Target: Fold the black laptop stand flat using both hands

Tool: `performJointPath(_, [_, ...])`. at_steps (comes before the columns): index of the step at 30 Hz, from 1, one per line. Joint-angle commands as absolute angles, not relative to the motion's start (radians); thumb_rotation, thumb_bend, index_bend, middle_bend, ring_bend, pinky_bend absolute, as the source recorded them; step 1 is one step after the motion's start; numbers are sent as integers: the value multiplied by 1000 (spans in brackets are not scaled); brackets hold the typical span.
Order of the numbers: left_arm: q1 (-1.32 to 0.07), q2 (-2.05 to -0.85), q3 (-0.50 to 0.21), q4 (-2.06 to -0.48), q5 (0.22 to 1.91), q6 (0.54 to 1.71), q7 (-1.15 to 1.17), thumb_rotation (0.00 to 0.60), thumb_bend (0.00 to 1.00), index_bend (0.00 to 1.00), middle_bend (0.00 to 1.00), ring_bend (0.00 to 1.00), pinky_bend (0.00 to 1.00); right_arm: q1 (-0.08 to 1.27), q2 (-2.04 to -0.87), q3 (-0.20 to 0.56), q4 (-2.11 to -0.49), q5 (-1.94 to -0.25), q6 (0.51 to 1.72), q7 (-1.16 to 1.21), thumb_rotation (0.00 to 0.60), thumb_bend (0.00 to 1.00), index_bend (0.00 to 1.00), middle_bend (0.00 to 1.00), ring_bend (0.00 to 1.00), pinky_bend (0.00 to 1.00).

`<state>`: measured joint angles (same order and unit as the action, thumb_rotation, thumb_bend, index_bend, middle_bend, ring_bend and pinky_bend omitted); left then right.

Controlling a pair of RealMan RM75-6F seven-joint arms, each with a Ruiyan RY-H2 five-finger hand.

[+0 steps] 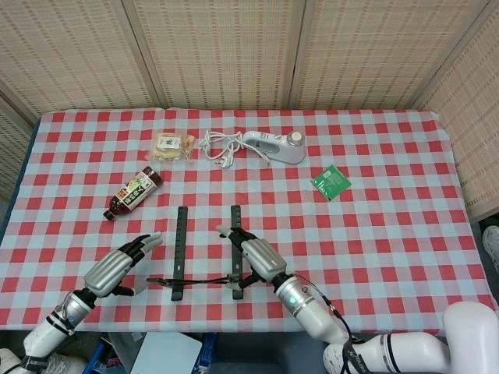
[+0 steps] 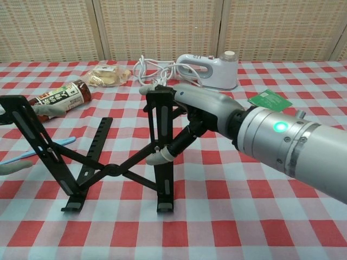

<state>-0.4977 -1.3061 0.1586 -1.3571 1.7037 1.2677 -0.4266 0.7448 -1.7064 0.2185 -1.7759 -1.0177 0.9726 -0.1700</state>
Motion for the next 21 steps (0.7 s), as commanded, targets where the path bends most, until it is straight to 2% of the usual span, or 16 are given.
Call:
performJointPath(1, [-486, -1287, 150, -1368, 1689, 1276, -414, 600, 355, 0, 0, 0, 190, 753, -1733, 242, -1746, -1011, 989, -167, 600, 93, 0, 138, 33, 116])
performJointPath(5, [-475, -1265, 143, -1373, 1679, 1279, -399, 600, 356, 0, 0, 0, 189, 771, -1777, 278, -1689, -983, 1013, -185, 600, 104, 0, 107, 11, 112])
performJointPath(10, [-470, -1251, 135, -1375, 1676, 1279, -380, 600, 356, 0, 0, 0, 188, 777, -1822, 305, -1623, -993, 1085, -222, 600, 106, 0, 2, 0, 41])
performJointPath(13, [-473, -1239, 128, -1375, 1679, 1277, -371, 600, 356, 0, 0, 0, 187, 768, -1837, 314, -1584, -1058, 1156, -225, 600, 106, 0, 0, 0, 1])
performJointPath(17, [-490, -1221, 110, -1370, 1684, 1266, -360, 600, 355, 0, 0, 0, 187, 753, -1809, 291, -1566, -1212, 1230, -201, 600, 106, 0, 0, 0, 0])
performJointPath(21, [-526, -1210, 93, -1360, 1688, 1224, -346, 600, 355, 0, 0, 0, 187, 740, -1750, 261, -1603, -1290, 1245, -218, 600, 106, 0, 0, 0, 0])
